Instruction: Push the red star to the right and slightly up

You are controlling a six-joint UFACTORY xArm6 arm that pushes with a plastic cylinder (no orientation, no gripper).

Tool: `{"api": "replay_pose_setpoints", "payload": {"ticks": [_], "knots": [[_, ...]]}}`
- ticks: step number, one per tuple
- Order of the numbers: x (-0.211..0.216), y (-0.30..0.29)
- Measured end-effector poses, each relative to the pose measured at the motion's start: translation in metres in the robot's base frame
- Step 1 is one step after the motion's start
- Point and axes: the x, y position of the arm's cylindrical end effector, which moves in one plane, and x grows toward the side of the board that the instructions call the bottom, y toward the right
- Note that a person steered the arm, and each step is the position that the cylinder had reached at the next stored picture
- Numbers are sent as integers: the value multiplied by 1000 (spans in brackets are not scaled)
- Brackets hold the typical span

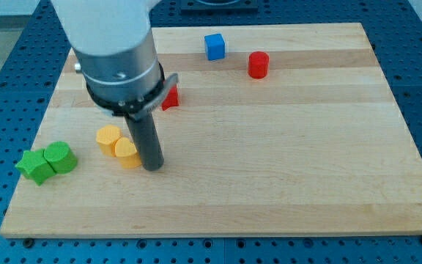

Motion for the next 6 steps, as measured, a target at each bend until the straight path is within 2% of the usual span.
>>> {"api": "replay_pose_setpoints", "payload": {"ticks": [1, 3, 6], "knots": [[-24, -35], [-50, -30], [-51, -32]]}}
